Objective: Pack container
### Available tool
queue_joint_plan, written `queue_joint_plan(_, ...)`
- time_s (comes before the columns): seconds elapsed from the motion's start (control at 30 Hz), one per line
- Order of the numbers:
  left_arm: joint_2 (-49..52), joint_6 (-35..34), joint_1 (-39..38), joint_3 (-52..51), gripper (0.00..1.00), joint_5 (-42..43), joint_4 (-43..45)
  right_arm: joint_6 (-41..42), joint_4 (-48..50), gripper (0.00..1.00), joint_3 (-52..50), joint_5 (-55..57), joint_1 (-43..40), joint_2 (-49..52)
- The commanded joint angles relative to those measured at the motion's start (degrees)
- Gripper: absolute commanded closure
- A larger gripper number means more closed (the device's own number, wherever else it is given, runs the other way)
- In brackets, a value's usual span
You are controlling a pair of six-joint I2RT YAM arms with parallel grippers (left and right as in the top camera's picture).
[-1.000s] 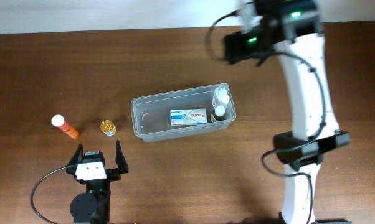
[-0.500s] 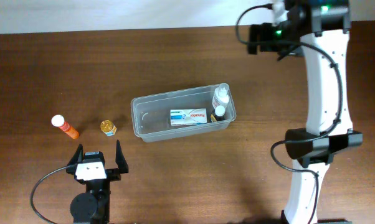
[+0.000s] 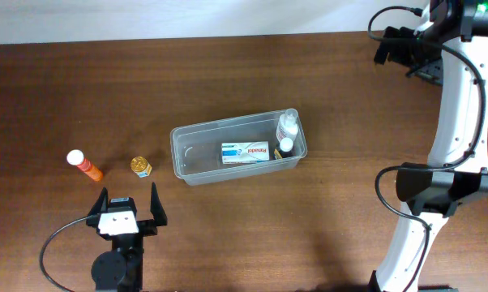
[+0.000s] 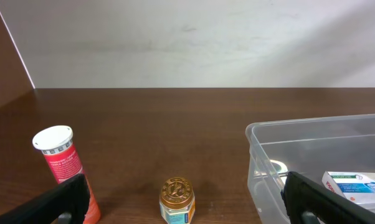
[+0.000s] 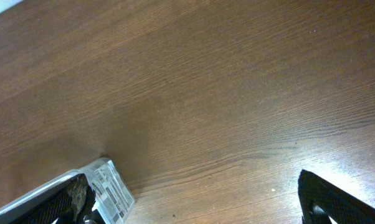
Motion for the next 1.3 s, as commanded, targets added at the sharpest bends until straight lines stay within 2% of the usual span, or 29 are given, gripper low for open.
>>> queue_joint_plan(0.0, -0.3, 0.7, 0.3, -0.4, 0.01, -0.1, 1.2, 0.7, -0.3, 0.02, -0.3, 0.4, 0.0, 0.0)
queue_joint_plan(0.2, -0.2, -6.7, 0.3, 3.4, 0.01, 4.4, -3.0, 0.7, -0.3, 0.02, -0.3, 0.5, 0.0, 0.0)
queue_joint_plan(0.33, 1.7, -6.8, 0.3, 10.5, 0.0, 4.3, -8.0, 0.7, -0.3, 0.02, -0.3, 0.5, 0.0, 0.0)
queue_joint_plan(0.47, 7.7, -6.9, 0.3, 21.7, 0.01, 4.1, -16.0, 0.7, -0.3, 0.02, -0.3, 0.5, 0.0, 0.0)
queue_joint_plan(0.63, 20.4, -6.9, 0.3, 36.1, 0.01, 4.1, -25.2, 0.7, -0.3, 0.02, -0.3, 0.5, 0.0, 0.0)
queue_joint_plan(0.77, 37.0, -5.6, 0.3, 52.5, 0.01, 4.7, -33.7, 0.7, -0.3, 0.02, -0.3, 0.5, 0.0, 0.0)
queue_joint_plan(0.9, 52.0, 0.5, 0.3, 67.8, 0.0, 11.5, -43.8, 0.7, -0.3, 0.02, -0.3, 0.5, 0.0, 0.0)
queue_joint_plan(1.07, 69.1, 1.1, 0.3, 85.8, 0.01, 17.4, -59.6, 0.7, -0.3, 0.02, -0.3, 0.5, 0.0, 0.0)
queue_joint_plan(1.13, 75.0, 1.1, 0.3, 90.7, 0.01, 19.1, -64.0, 0.7, -0.3, 0.02, -0.3, 0.5, 0.0, 0.0)
queue_joint_plan(1.27, 82.4, 1.1, 0.3, 92.0, 0.01, 19.8, -65.9, 0.7, -0.3, 0.02, -0.3, 0.5, 0.0, 0.0)
